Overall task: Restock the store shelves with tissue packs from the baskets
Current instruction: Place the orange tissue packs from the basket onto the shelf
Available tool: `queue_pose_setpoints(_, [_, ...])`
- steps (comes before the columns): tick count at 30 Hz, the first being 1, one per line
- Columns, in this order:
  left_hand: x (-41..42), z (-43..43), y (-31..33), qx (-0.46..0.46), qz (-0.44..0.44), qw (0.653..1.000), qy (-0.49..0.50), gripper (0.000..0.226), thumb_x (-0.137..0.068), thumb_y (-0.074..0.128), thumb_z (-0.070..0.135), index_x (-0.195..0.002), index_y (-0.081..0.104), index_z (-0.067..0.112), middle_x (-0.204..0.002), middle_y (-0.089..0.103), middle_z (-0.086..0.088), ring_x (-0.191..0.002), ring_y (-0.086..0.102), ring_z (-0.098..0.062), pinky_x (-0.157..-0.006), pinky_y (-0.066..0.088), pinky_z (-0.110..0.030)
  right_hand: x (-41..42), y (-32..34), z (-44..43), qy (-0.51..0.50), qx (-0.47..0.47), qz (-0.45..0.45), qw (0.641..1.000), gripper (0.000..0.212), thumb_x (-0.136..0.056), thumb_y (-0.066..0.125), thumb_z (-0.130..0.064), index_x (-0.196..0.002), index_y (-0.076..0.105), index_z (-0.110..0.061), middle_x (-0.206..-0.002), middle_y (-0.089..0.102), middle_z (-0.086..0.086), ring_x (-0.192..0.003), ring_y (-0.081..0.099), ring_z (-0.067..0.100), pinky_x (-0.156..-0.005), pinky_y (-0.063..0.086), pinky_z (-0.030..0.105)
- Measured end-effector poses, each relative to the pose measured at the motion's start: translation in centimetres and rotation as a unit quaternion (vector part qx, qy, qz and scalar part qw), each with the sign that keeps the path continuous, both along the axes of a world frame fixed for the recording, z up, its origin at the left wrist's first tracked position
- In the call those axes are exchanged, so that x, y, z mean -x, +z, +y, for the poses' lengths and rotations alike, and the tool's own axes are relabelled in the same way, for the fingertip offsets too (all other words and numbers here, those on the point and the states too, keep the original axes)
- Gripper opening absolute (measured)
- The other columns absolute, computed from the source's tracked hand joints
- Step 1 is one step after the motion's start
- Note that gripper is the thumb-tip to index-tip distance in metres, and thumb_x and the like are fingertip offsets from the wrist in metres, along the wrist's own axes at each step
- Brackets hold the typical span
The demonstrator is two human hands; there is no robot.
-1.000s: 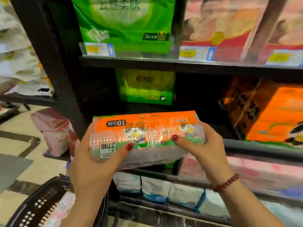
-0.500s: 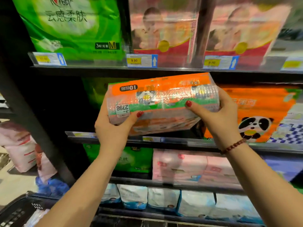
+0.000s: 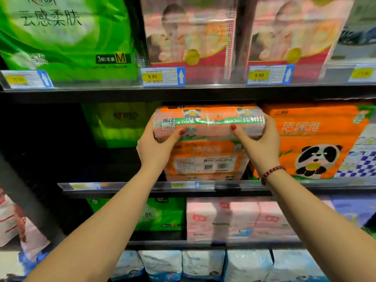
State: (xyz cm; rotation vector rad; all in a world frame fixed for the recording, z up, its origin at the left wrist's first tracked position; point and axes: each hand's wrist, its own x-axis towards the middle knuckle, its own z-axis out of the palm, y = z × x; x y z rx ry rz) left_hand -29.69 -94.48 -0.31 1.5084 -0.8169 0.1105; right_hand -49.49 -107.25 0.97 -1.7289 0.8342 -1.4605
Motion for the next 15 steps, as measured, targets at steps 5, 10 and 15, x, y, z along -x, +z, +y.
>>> queue_pose_setpoints(5, [-2.1, -2.1, -1.6, 0.001, -0.018, 1.0, 0.0, 0.064, -0.07, 0.074, 0.057, -0.126, 0.05, 0.038, -0.094, 0.063, 0.028, -0.09, 0.061, 0.006, -0.088, 0.053, -0.032, -2.7, -3.7, -1.7, -0.089, 0.065, 0.058, 0.992, 0.104, -0.067, 0.084, -0.037, -0.148, 0.022, -0.015, -0.142, 0.041, 0.004, -0.132, 0.039, 0.024, -0.107, 0.038, 0.039])
queue_pose_setpoints(10, [-3.5, -3.2, -4.5, -0.045, -0.053, 0.994, -0.081, 0.103, -0.067, 0.084, 0.036, -0.143, 0.015, 0.048, -0.129, 0.057, 0.01, -0.114, 0.055, -0.001, -0.095, 0.046, -0.033, -4.0, -8.3, -2.4, -0.096, 0.124, 0.191, 0.969, 0.136, -0.064, 0.087, -0.032, -0.147, -0.021, -0.032, -0.16, -0.009, 0.011, -0.145, -0.006, 0.017, -0.115, 0.004, 0.036])
queue_pose_setpoints(15, [-5.0, -2.9, -8.8, -0.157, -0.168, 0.966, -0.116, 0.135, -0.071, 0.084, 0.024, -0.136, -0.029, 0.056, -0.159, 0.015, -0.006, -0.134, 0.039, -0.017, -0.101, 0.042, -0.041, -4.3, -10.6, -3.7, -0.111, 0.169, 0.286, 0.937, 0.144, -0.054, 0.091, -0.033, -0.144, -0.021, -0.044, -0.154, -0.032, 0.005, -0.141, -0.016, 0.02, -0.112, 0.007, 0.041])
